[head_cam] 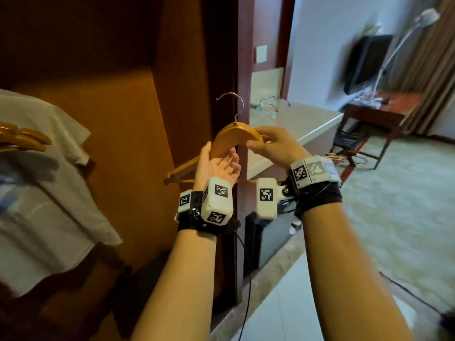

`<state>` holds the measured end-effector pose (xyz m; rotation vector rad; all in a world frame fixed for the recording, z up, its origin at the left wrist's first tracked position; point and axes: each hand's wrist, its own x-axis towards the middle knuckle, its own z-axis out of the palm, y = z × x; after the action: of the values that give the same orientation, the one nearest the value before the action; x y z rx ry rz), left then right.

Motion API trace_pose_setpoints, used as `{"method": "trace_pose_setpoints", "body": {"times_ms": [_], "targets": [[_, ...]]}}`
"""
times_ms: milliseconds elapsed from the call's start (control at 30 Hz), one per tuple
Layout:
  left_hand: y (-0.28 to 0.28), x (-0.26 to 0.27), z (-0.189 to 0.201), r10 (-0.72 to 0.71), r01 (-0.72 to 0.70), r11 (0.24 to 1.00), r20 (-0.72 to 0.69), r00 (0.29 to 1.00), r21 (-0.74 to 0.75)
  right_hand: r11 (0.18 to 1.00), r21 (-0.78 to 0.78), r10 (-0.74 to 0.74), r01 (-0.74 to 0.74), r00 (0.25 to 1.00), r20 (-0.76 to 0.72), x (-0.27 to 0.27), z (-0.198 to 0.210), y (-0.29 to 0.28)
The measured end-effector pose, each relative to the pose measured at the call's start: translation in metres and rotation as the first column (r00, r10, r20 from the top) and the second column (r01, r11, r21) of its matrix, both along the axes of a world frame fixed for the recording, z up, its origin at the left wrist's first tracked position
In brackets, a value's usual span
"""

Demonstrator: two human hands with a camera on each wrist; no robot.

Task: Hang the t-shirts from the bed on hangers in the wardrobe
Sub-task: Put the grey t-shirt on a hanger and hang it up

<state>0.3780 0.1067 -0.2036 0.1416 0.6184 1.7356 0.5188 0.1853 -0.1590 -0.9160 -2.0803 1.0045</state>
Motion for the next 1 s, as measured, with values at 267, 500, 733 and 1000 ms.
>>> {"method": "trace_pose_setpoints", "body": {"times_ms": [267, 500, 733, 1000], "targets": [[0.087, 0.151, -0.047, -0.228, 0.231, 0.971, 0.053, 0.972, -0.054, 0.946, 0.039, -0.324, 0.322, 0.945, 0.04, 0.162, -0.054, 0.043], [0.164, 0.286, -0.062, -0.346, 0.348, 0.935, 0.035, 0.938, -0.072, 0.879, -0.004, -0.476, 0.476, 0.879, -0.016, 0.294, -0.075, 0.097], [0.258, 0.382, -0.074, -0.471, 0.469, 0.877, 0.011, 0.882, -0.107, 0.78, -0.102, -0.625, 0.618, 0.777, -0.076, 0.393, -0.094, 0.171], [0.427, 0.473, -0.1, -0.571, 0.567, 0.811, 0.012, 0.821, -0.145, 0.688, -0.135, -0.723, 0.713, 0.69, -0.039, 0.479, -0.124, 0.315]]}}
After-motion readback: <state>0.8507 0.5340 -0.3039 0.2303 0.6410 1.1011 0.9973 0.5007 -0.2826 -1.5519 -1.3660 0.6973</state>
